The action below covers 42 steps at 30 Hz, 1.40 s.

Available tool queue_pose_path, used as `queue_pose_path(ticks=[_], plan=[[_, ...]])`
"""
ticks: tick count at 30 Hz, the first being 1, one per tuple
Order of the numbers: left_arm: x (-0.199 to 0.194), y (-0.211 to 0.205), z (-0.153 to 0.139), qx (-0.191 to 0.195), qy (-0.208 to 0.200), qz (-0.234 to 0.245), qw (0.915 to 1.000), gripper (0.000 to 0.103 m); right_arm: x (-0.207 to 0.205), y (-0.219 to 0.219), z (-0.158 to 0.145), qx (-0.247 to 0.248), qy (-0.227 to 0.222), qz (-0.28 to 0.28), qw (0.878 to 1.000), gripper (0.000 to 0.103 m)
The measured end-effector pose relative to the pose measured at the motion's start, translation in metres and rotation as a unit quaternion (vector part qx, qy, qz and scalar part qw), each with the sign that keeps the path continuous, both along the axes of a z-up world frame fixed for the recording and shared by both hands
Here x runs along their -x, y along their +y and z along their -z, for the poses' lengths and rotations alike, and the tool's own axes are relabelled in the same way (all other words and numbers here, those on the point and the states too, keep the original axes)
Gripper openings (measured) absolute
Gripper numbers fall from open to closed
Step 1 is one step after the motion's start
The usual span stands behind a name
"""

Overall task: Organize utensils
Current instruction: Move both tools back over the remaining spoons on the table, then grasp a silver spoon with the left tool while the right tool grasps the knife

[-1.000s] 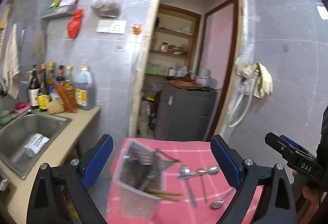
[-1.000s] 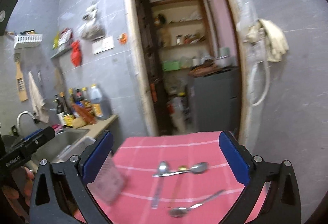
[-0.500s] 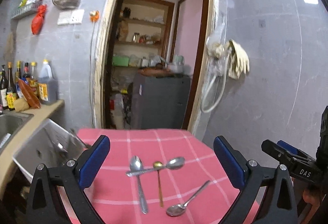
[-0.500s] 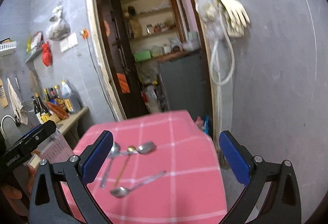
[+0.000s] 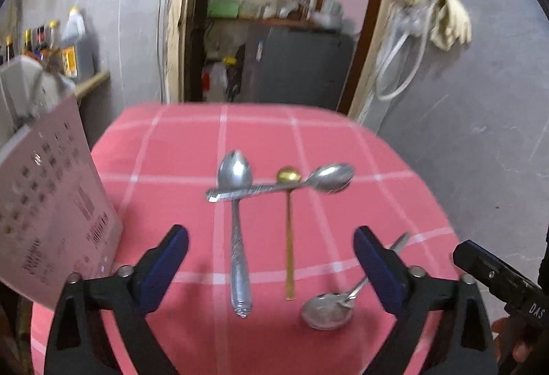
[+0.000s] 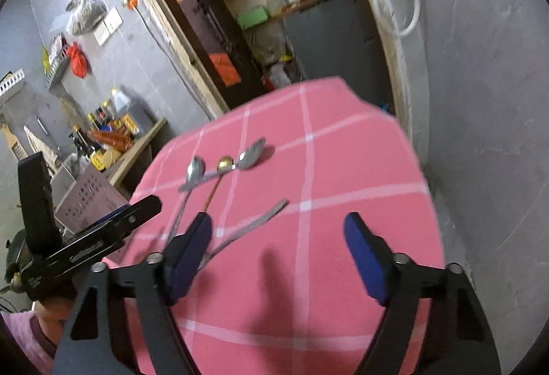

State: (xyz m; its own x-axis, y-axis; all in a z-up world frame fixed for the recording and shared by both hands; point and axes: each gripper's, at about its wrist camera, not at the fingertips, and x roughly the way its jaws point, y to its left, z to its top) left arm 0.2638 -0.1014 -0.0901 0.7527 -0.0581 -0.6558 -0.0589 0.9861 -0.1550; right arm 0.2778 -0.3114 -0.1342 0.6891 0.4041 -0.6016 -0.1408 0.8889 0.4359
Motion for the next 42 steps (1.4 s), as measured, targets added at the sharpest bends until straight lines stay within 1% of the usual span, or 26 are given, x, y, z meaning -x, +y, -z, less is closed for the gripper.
queue_pose_path(ticks=[1, 3, 4, 5, 9, 10, 11, 13, 14, 15, 17, 18, 20, 21, 22, 23, 24, 25, 28, 30, 32, 33, 35, 36, 40, 42], plan=[[-0.005, 0.001, 0.006, -0.002, 0.014, -0.001, 0.9999, 0.081, -0.003, 0.003, 0.004, -0.002, 0.007, -0.003, 1.000, 0.067], [-0.014, 0.003, 0.017, -0.004, 0.039, -0.002, 0.9992, 0.072, -0.008, 0.009, 0.011, 0.001, 0.016, -0.005, 1.000, 0.062], [-0.017, 0.005, 0.021, -0.002, 0.047, -0.003, 0.9989, 0.069, -0.010, 0.012, 0.014, 0.002, 0.020, -0.007, 1.000, 0.061], [-0.020, 0.006, 0.024, -0.002, 0.056, -0.004, 0.9984, 0.067, -0.012, 0.014, 0.015, 0.002, 0.023, -0.010, 1.000, 0.058], [-0.028, 0.009, 0.039, 0.005, 0.097, -0.006, 0.9952, 0.052, -0.027, 0.027, 0.021, 0.014, 0.047, -0.027, 0.998, 0.053], [-0.027, 0.008, 0.039, -0.002, 0.092, -0.006, 0.9957, 0.051, -0.030, 0.031, 0.022, 0.016, 0.049, -0.032, 0.998, 0.053], [-0.027, 0.007, 0.039, -0.007, 0.097, -0.005, 0.9953, 0.051, -0.033, 0.036, 0.023, 0.017, 0.050, -0.036, 0.998, 0.053], [-0.028, 0.001, 0.040, -0.031, 0.101, 0.002, 0.9944, 0.050, -0.038, 0.041, 0.023, 0.019, 0.052, -0.036, 0.998, 0.049], [-0.029, 0.000, 0.040, -0.040, 0.103, 0.003, 0.9939, 0.050, -0.039, 0.040, 0.023, 0.018, 0.051, -0.036, 0.998, 0.044], [-0.029, -0.001, 0.040, -0.048, 0.105, 0.005, 0.9933, 0.049, -0.040, 0.040, 0.024, 0.011, 0.054, -0.037, 0.998, 0.033], [-0.030, -0.002, 0.039, -0.057, 0.107, 0.003, 0.9926, 0.045, -0.044, 0.039, 0.027, -0.008, 0.062, -0.033, 0.997, 0.023], [-0.029, -0.001, 0.037, -0.057, 0.108, -0.001, 0.9926, 0.041, -0.045, 0.039, 0.028, -0.016, 0.064, -0.027, 0.997, 0.017], [-0.029, 0.000, 0.036, -0.056, 0.109, -0.003, 0.9925, 0.033, -0.046, 0.037, 0.031, -0.037, 0.068, -0.021, 0.997, 0.012], [-0.029, 0.001, 0.035, -0.055, 0.110, -0.002, 0.9924, 0.027, -0.047, 0.036, 0.033, -0.049, 0.072, -0.020, 0.996, 0.000], [-0.029, 0.000, 0.035, -0.054, 0.111, 0.000, 0.9923, 0.023, -0.047, 0.037, 0.035, -0.056, 0.077, -0.019, 0.995, 0.001], [-0.029, 0.000, 0.035, -0.054, 0.112, 0.001, 0.9923, 0.021, -0.045, 0.037, 0.037, -0.061, 0.075, -0.017, 0.995, 0.001], [-0.030, 0.000, 0.035, -0.053, 0.113, 0.004, 0.9922, 0.016, -0.044, 0.039, 0.037, -0.065, 0.073, -0.018, 0.995, 0.001], [-0.030, 0.000, 0.034, -0.049, 0.116, 0.008, 0.9920, 0.013, -0.042, 0.040, 0.037, -0.065, 0.073, -0.020, 0.995, 0.001], [-0.033, 0.003, 0.034, -0.039, 0.127, 0.011, 0.9911, 0.012, -0.037, 0.044, 0.038, -0.073, 0.074, -0.026, 0.994, 0.001], [-0.034, 0.007, 0.032, -0.022, 0.134, 0.010, 0.9906, 0.012, -0.034, 0.045, 0.038, -0.077, 0.075, -0.029, 0.994, 0.001], [-0.033, 0.012, 0.031, -0.003, 0.143, 0.009, 0.9897, 0.008, -0.030, 0.045, 0.037, -0.082, 0.075, -0.030, 0.993, 0.001], [-0.032, 0.016, 0.030, 0.013, 0.148, 0.007, 0.9889, 0.006, -0.028, 0.044, 0.037, -0.083, 0.076, -0.031, 0.993, 0.001], [-0.028, 0.020, 0.031, 0.030, 0.158, 0.010, 0.9869, 0.004, -0.027, 0.041, 0.038, -0.086, 0.081, -0.028, 0.993, 0.001], [-0.024, 0.020, 0.032, 0.032, 0.163, 0.014, 0.9861, 0.001, -0.026, 0.039, 0.039, -0.086, 0.083, -0.027, 0.992, 0.001], [-0.009, 0.014, 0.032, 0.016, 0.169, 0.033, 0.9850, 0.001, -0.033, 0.032, 0.042, -0.081, 0.098, -0.011, 0.992, 0.001], [-0.006, 0.013, 0.032, 0.017, 0.172, 0.035, 0.9843, 0.001, -0.038, 0.031, 0.042, -0.078, 0.103, -0.008, 0.992, 0.001]])
